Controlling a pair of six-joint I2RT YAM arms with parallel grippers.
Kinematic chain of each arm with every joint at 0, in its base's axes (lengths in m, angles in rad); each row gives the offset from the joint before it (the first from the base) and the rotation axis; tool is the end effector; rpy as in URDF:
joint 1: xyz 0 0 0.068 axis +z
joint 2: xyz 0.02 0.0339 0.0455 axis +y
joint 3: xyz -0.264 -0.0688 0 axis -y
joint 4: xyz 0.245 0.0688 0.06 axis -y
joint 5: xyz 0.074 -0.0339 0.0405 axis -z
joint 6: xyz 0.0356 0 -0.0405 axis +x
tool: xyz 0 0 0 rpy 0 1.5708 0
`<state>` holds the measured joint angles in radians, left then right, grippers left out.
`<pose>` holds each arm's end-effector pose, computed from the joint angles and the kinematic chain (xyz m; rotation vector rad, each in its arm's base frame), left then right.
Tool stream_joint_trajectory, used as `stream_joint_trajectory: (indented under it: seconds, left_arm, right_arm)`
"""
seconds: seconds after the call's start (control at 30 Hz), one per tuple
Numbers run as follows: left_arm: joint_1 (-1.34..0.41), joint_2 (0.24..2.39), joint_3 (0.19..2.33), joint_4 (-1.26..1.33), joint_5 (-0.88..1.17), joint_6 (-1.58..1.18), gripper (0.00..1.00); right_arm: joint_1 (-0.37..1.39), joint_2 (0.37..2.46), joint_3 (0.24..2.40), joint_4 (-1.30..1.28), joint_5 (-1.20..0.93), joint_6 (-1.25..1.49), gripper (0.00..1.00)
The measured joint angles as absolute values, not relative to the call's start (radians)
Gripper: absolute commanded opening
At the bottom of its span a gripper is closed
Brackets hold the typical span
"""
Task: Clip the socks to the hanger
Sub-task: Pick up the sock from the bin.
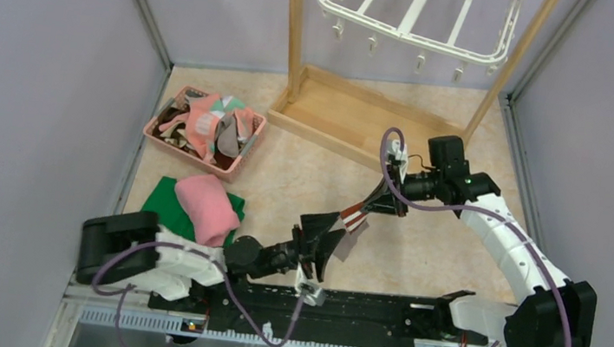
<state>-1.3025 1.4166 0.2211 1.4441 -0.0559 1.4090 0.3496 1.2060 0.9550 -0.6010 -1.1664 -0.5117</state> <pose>0.0632 -0.2225 0.1954 1.2822 0.3287 0.1274 0.2105 0.1116 0.2912 -1.3107 1.6421 1.2790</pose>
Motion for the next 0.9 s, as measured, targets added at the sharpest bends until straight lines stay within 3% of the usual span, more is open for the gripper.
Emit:
stream_joint_trajectory:
  seconds: [0.03,0.07,0.1,0.23,0.4,0.57,0.67,0.9]
  left_arm:
    - [-1.307,1.308,0.218,1.346,-0.046,1.293,0.89]
    - [-1.309,1.225,0.221,1.281,-0.036,1.209,0.98]
    - [-1.308,1.073,0.244,1.143,-0.015,1.056,0.99]
    - [-1.297,0.861,0.303,0.936,0.030,0.747,0.99]
    - [-1.287,0.772,0.306,0.801,0.057,0.396,0.99]
    - [-1.240,0.825,0.313,0.733,0.100,0.152,0.98]
    - [-1.145,0.882,0.323,0.742,0.174,-0.002,0.92]
    - [-0.866,1.065,0.283,1.031,0.336,-0.400,0.82]
  right_arm:
    - [0.350,1.200,0.960,-0.618,-1.151,-0.533,0.00]
    - [0.350,1.190,0.965,-0.636,-1.131,-0.556,0.00]
    - [0.350,1.179,0.965,-0.648,-1.115,-0.576,0.00]
    - [0.349,1.128,0.969,-0.711,-1.063,-0.653,0.00]
    - [0.337,1.112,1.003,-0.780,-1.056,-0.738,0.00]
    - [0.312,1.093,1.005,-0.831,-1.063,-0.799,0.00]
    - [0.302,1.085,1.005,-0.850,-1.065,-0.819,0.00]
    - [0.295,1.080,1.016,-0.870,-1.070,-0.839,0.00]
